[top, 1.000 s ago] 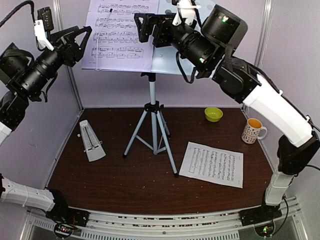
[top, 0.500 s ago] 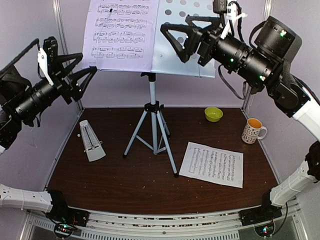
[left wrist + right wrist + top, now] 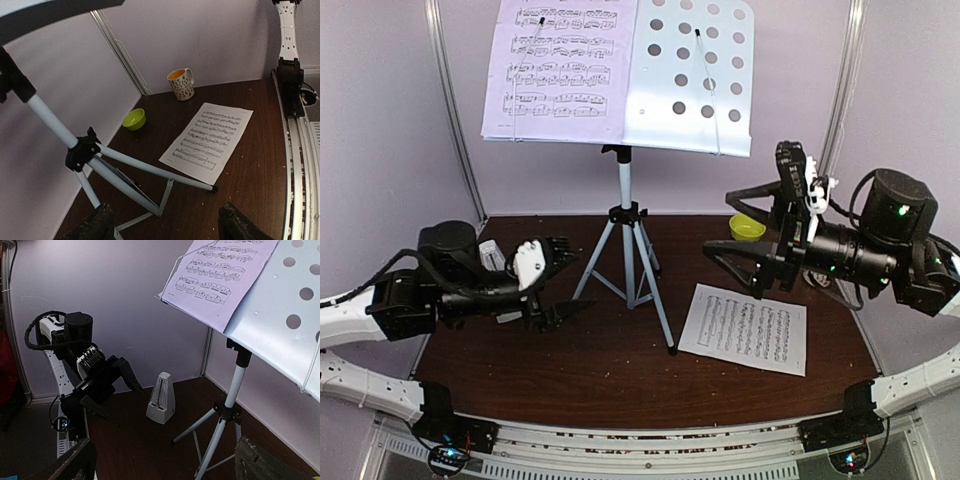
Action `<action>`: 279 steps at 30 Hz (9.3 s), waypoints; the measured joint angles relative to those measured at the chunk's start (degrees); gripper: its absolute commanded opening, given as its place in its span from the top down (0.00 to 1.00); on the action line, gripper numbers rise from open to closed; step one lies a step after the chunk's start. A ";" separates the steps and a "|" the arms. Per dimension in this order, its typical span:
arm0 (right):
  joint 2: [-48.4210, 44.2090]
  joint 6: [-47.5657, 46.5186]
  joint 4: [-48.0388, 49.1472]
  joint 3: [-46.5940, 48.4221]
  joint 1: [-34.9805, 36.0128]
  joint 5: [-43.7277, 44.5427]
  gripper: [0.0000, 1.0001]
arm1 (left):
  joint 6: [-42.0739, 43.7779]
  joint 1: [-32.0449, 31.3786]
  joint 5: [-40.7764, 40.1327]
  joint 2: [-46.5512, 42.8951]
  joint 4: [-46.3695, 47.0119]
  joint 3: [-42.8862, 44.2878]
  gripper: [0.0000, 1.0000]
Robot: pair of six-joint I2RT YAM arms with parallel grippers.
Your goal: Set up the instrument practice props
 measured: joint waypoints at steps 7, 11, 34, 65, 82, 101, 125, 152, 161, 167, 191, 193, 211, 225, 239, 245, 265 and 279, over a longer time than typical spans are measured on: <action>-3.89 11.30 -4.92 -12.96 -0.83 6.38 0.04 | -2.54 -0.46 -0.57 6.67 4.15 -4.72 0.26; -0.09 18.43 -8.13 -16.96 -5.95 8.24 0.04 | -3.74 -1.18 -0.87 12.68 8.11 -4.76 0.26; 37.40 29.14 -2.71 -7.69 -29.22 -1.55 0.17 | -10.64 -3.82 -3.45 31.15 17.49 -0.92 0.28; 42.99 21.29 2.08 -18.23 -27.39 -13.77 0.66 | -12.26 -3.82 -5.07 31.80 17.35 -0.46 0.28; 34.14 17.57 -0.42 -26.71 -10.78 -20.24 0.58 | -19.89 -3.82 1.25 36.15 24.37 -3.63 0.29; 24.59 25.94 -8.85 -30.71 -21.92 -15.02 0.56 | -16.11 -13.09 -0.02 43.71 21.20 -5.18 0.27; 34.03 25.90 -0.63 -26.84 -23.63 -16.63 0.61 | 13.94 -23.30 -14.08 53.92 21.99 1.16 0.32; 35.67 26.16 3.08 -26.86 -23.98 -19.37 0.64 | 25.90 -24.46 -16.15 55.76 19.58 2.19 0.60; 35.69 26.16 3.32 -26.86 -23.98 -19.45 0.65 | 27.89 -24.30 -15.74 59.21 16.15 7.34 0.74; 35.74 26.16 3.37 -26.86 -23.98 -19.54 0.65 | 27.91 -23.45 -15.17 59.56 14.58 9.73 0.92; 0.96 24.24 -19.96 -4.15 -38.75 -16.48 0.00 | -8.46 -14.29 -0.83 38.21 17.38 4.42 1.00; -0.81 24.33 -21.75 -4.00 -40.17 -15.54 0.00 | -12.85 -14.05 -0.59 35.39 18.47 1.90 1.00; -6.91 30.14 -28.72 -1.81 -46.45 -17.86 0.00 | -40.89 -16.72 -24.09 12.68 15.61 -5.53 1.00; -9.66 41.99 -20.63 -10.05 -26.34 -20.70 0.00 | -37.68 -18.51 -32.04 37.40 14.32 15.43 1.00; -0.09 47.43 -23.21 -7.69 -15.74 -5.90 0.00 | -32.24 -17.40 -26.25 45.27 13.42 23.19 1.00; 0.31 48.94 -22.80 -7.02 -14.12 -2.93 0.00 | -29.70 -17.38 -23.50 47.43 11.91 25.49 1.00; 1.68 55.74 -24.50 -7.32 -10.45 10.78 0.44 | -27.41 -15.34 -23.26 52.48 3.41 32.68 1.00; -0.09 60.89 -20.85 -11.82 -10.34 15.45 0.86 | -25.44 -16.46 -21.79 52.48 3.63 33.31 0.96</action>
